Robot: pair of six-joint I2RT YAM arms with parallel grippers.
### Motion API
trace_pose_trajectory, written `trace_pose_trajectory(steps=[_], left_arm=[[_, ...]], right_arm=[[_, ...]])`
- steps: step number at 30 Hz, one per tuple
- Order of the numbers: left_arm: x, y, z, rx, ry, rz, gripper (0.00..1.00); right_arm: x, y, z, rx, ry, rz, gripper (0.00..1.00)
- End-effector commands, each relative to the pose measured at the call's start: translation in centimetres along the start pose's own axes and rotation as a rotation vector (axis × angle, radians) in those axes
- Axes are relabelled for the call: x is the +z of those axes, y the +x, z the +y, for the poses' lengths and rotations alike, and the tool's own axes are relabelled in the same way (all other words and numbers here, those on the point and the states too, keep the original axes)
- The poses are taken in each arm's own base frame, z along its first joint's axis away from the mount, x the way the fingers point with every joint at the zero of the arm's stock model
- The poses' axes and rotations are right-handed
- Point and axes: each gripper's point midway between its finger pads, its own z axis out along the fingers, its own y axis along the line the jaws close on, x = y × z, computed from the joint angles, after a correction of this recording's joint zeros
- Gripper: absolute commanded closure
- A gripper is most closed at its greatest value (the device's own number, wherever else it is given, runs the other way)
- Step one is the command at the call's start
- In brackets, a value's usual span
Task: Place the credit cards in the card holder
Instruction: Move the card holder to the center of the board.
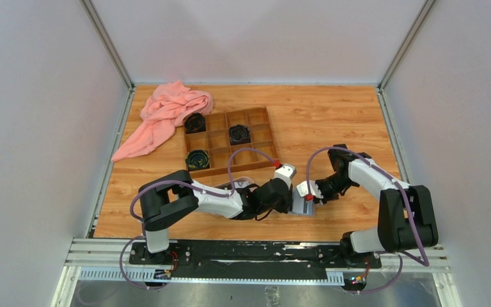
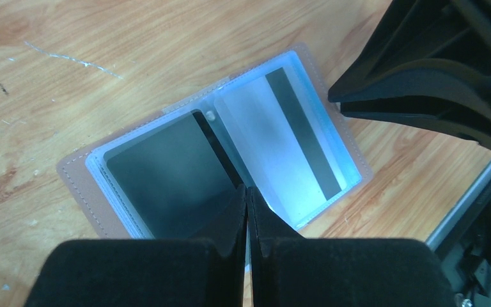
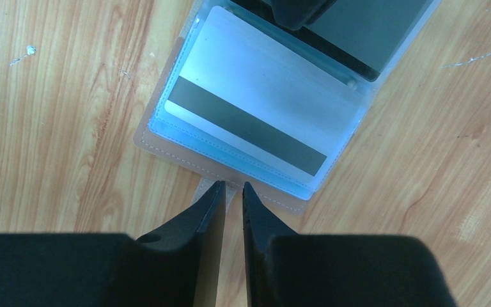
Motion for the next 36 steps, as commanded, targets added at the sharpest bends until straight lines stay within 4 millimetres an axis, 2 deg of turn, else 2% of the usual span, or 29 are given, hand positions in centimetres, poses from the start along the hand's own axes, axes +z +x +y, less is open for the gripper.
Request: trace_pose_trajectory(steps=[1, 5, 15, 21, 26, 31, 36], left_arm=[[0.8, 1.1, 0.8, 0.029, -0.034, 0.043, 1.0], [1.0, 1.8, 0.9, 0.028, -0.035, 0.066, 1.0], [1.9, 3.1, -0.4, -0.011, 0.023, 0.131, 1.0], [1.0, 0.9, -1.2, -0.034, 0.046, 0.084, 1.0], [-0.5, -1.4, -2.1, -0.039, 0.071, 0.031, 0.96], [-3.4, -4.4, -2.6, -0.03, 0.094, -0.053, 0.93], [-7.0, -5.8, -1.4, 0.021, 0.087, -0.129, 0.89]], right_arm=[[0.5, -0.3, 1.1, 0.046, -0.035, -0.035, 0.8], [0.6, -0.4, 1.0, 0.044, -0.034, -0.039, 0.8], [0.8, -0.5, 0.9, 0.05, -0.03, -0.048, 0.81], [0.1, -1.2, 0.4, 0.077, 0.003, -0.063, 0.8], [-1.7, -1.2, 0.1, 0.113, 0.056, -0.029, 0.72], [-3.4, -1.8, -0.2, 0.168, 0.12, -0.053, 0.67], [-4.5, -3.2, -0.9, 0.382, 0.159, -0.12, 0.64]])
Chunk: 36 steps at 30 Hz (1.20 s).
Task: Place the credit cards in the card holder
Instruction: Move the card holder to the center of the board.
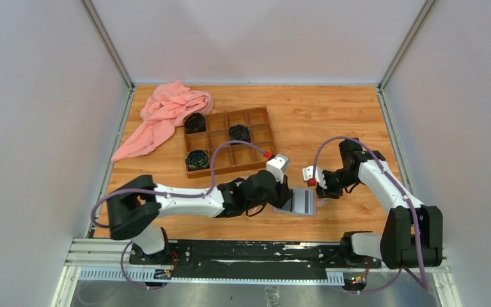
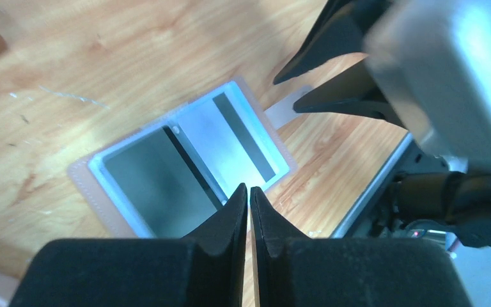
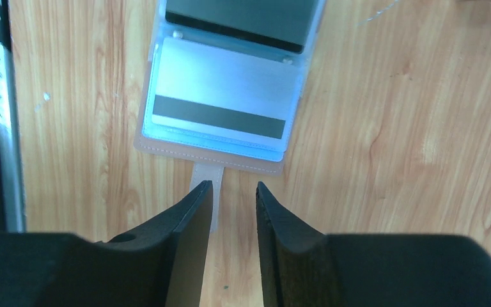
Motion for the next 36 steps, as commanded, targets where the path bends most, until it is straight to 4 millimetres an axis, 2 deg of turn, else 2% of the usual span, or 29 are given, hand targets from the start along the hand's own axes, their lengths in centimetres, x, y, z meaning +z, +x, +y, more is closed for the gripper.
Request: trace_pose_trajectory(steps=[1, 3, 5, 8, 10, 14, 15, 22, 26, 28, 32, 36], left_arm=[[-3.4, -1.8, 1.2, 0.074, -0.025, -0.084, 0.88], [-5.1, -2.6, 1.9, 0.093, -0.042, -0.127, 0.86], [-6.8, -3.4, 2.7, 0.109, -0.06, -0.172, 0.79], [-9.1, -4.5, 3.8, 0.116, -0.092, -0.242, 0.65], [-10.2, -4.6, 4.5, 0.11, -0.106, -0.27, 0.51], [-11.1, -4.5, 5.2, 0.045, -0.112, -0.295, 0.05], [-11.0, -4.3, 5.0, 0.037, -0.098, -0.287, 0.01], [-9.0, -2.8, 1.7, 0.015, 0.052, -0.175, 0.01], [-7.0, -1.2, 0.4, -0.005, 0.1, -0.103, 0.12], [-6.0, -0.5, 0.2, -0.001, 0.097, -0.074, 0.18], [-4.3, 1.2, 1.1, 0.004, 0.048, -0.03, 0.33], [-3.2, 2.5, 2.3, 0.017, -0.003, -0.004, 0.37]], right_arm=[[-1.2, -2.1, 0.0, 0.28, 0.014, -0.078, 0.64], [-1.3, -2.5, -0.3, 0.434, 0.007, -0.089, 0.65], [-1.3, -2.8, -0.4, 0.583, -0.019, -0.093, 0.66], [-1.0, -3.0, -0.7, 0.714, -0.059, -0.098, 0.66], [-0.7, -3.2, -0.8, 0.785, -0.093, -0.103, 0.67], [-0.3, -3.6, -0.6, 0.917, -0.182, -0.107, 0.66], [-0.2, -3.6, -0.5, 0.947, -0.204, -0.109, 0.66], [0.6, -3.0, -0.3, 1.047, -0.283, -0.072, 0.64], [1.4, -1.8, -0.3, 1.098, -0.309, -0.038, 0.62], [1.7, -1.3, -0.4, 1.126, -0.318, -0.034, 0.61], [2.3, -0.7, -0.5, 1.157, -0.336, -0.023, 0.58], [2.7, -0.1, -0.5, 1.177, -0.339, -0.006, 0.54]])
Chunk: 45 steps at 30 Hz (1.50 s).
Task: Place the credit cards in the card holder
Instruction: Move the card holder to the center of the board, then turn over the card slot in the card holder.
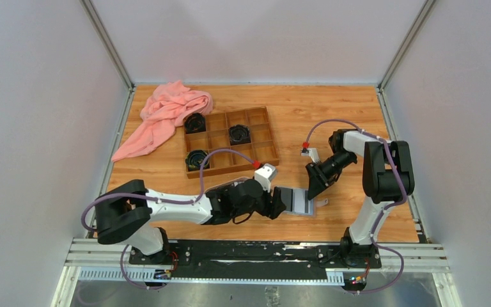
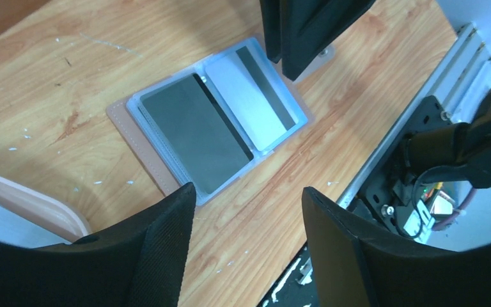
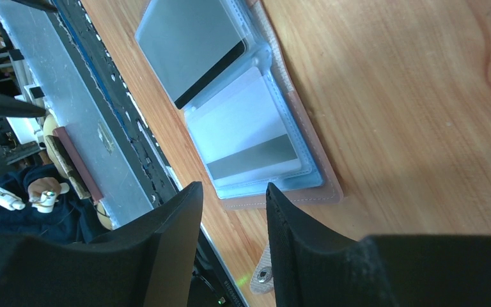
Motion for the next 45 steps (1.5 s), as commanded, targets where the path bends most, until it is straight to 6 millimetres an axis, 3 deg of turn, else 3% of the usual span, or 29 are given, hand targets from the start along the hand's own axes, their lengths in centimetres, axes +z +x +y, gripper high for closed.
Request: trace_pose_trajectory(steps=[1, 7, 21, 38, 45], left_arm=[[1.2, 0.4, 0.3, 0.005, -0.026, 0.002, 0.37], [2.6, 2.0, 1.5, 0.017, -0.079, 0.039, 0.43], [4.2, 4.9, 3.2, 0.019, -0.131, 0.111, 0.65], [5.2, 5.7, 2.6, -0.02, -0.11, 0.145, 0.7], [5.6, 5.9, 2.3, -0.049, -0.108, 0.149, 0.71]], right_arm=[[-0.3, 0.1, -0.8, 0.048, 0.015, 0.011, 0.54], [-0.3, 0.4, -1.6, 0.081, 0.03, 0.01, 0.54], [-0.1, -0.5, -1.4, 0.101, -0.021, -0.01, 0.55], [-0.7, -2.0, -1.2, 0.11, -0.04, -0.039, 0.57], [-1.2, -3.0, 0.5, 0.068, -0.107, -0.092, 0.65]])
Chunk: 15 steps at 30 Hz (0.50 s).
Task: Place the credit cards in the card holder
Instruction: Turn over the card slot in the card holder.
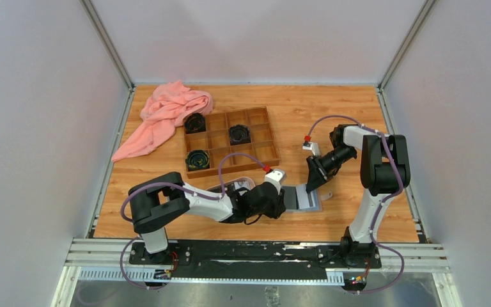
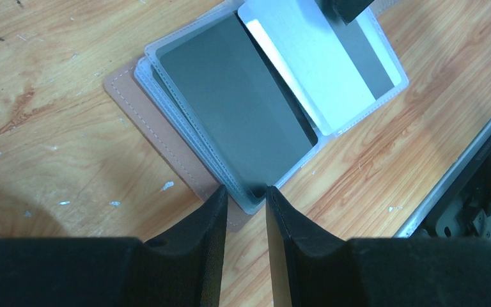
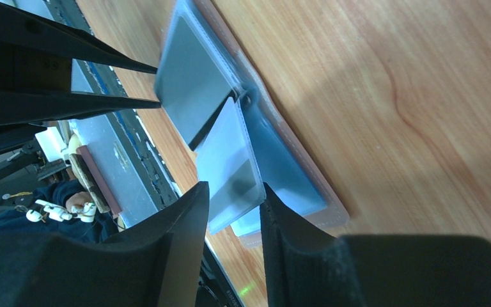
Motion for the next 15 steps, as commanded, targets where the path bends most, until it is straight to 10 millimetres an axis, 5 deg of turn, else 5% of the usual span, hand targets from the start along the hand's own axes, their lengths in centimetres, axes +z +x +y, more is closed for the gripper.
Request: trace_pose_trajectory(steps=[1, 15], left_arm=[[0.6, 1.0, 0.1, -0.018, -0.009, 0.032, 0.71], [-0.5, -0.8, -0.9, -0.049, 0.016, -0.014, 0.67]], right_arm=[[-0.7, -0.8, 1.9, -0.014, -0.073, -0.047, 0.66], [-0.6, -0.9, 3.4, -0.029, -0.163, -0.075, 0.67]])
